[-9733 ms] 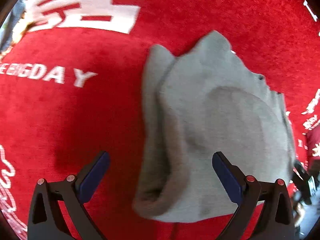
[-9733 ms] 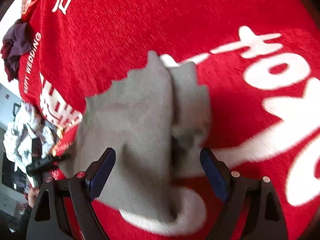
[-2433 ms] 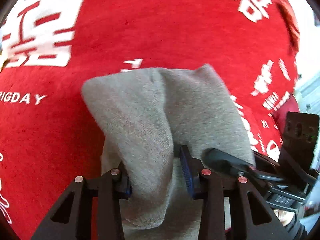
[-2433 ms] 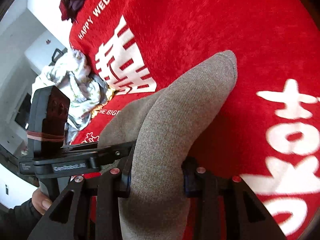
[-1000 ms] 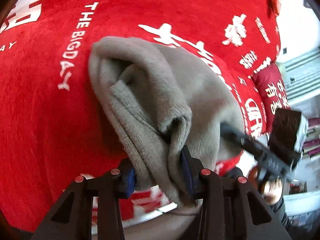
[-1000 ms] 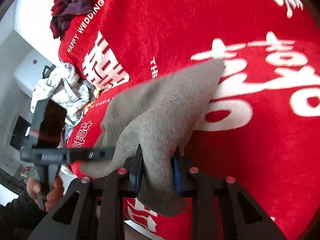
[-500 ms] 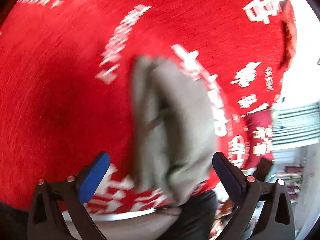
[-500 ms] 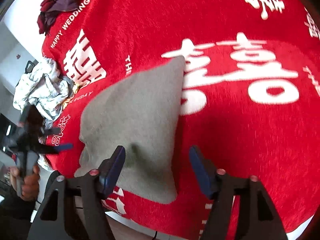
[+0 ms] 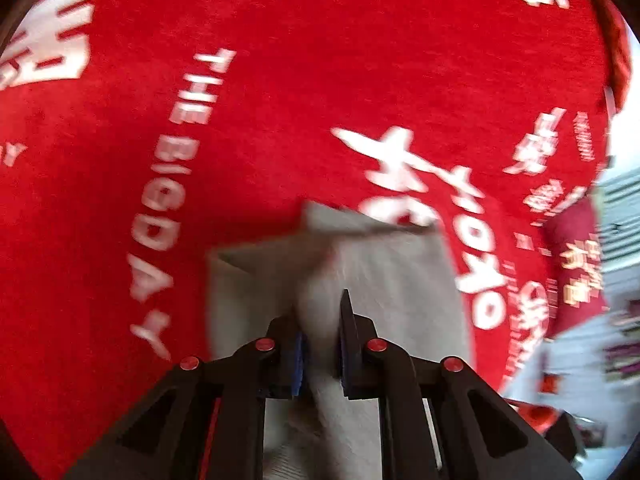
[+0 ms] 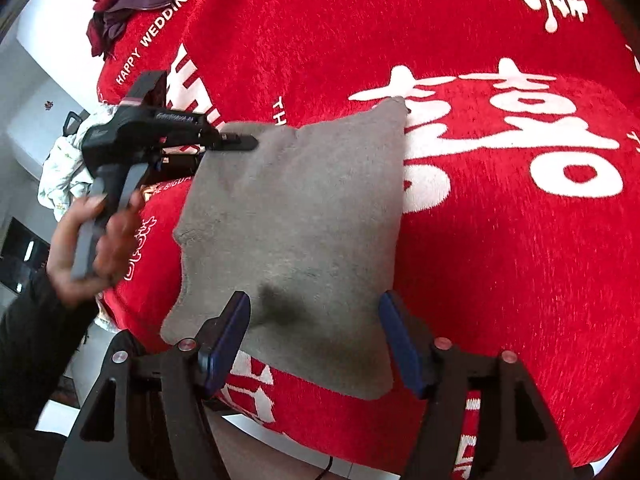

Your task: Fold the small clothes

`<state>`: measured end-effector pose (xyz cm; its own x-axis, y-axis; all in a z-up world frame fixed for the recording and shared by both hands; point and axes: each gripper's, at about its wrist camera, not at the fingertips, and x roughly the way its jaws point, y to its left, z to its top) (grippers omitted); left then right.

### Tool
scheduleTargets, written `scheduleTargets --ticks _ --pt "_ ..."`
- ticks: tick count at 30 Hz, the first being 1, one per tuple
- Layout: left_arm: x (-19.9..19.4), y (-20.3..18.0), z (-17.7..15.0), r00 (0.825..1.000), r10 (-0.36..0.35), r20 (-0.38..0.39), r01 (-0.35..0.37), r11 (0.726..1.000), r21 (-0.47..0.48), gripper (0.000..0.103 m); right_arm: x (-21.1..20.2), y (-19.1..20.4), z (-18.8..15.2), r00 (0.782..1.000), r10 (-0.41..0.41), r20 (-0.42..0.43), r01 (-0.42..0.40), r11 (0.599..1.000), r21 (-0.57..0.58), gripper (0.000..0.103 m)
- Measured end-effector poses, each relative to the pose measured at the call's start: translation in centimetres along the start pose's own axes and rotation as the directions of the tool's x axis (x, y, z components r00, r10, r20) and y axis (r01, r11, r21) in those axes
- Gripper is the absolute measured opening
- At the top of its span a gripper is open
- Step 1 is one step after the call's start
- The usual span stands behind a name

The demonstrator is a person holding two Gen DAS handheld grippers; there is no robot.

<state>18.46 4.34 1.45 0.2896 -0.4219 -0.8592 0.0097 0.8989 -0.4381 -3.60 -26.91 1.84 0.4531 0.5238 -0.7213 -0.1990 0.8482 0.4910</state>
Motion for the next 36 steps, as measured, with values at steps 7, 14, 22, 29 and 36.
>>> scheduleTargets --ticks 7,14,22,29,36 --pt "-4.4 -1.5 -4.5 0.993 0.094 0.076 -0.105 0.982 0.155 0.016 -1.8 3.8 1.0 0.99 -0.093 0.109 0.111 0.979 -0.171 0.079" --pt "-6.7 -9.4 -12.4 0.973 0.034 0.229 -0.125 0.911 0.392 0.103 -0.1 6.8 0.4 0.988 -0.144 0.063 0.156 0.937 -0.314 0.079" --pt "2.2 -4.0 -11.6 0.982 0.18 0.06 -0.189 0.96 0.206 0.103 -0.8 4.2 -2.4 0.976 -0.217 0.023 0.215 0.941 -0.259 0.079" --pt "2.0 -3.1 -10.6 0.989 0.144 0.046 -0.149 0.974 0.168 0.103 -0.9 4.2 -2.7 0.979 -0.204 0.019 0.203 0.95 -0.236 0.079" --pt "-1.9 -4.2 -11.6 0.949 0.252 0.189 -0.29 0.933 0.212 0.103 0.4 7.2 -0.8 0.982 -0.18 0.053 0.188 0.927 -0.324 0.08"
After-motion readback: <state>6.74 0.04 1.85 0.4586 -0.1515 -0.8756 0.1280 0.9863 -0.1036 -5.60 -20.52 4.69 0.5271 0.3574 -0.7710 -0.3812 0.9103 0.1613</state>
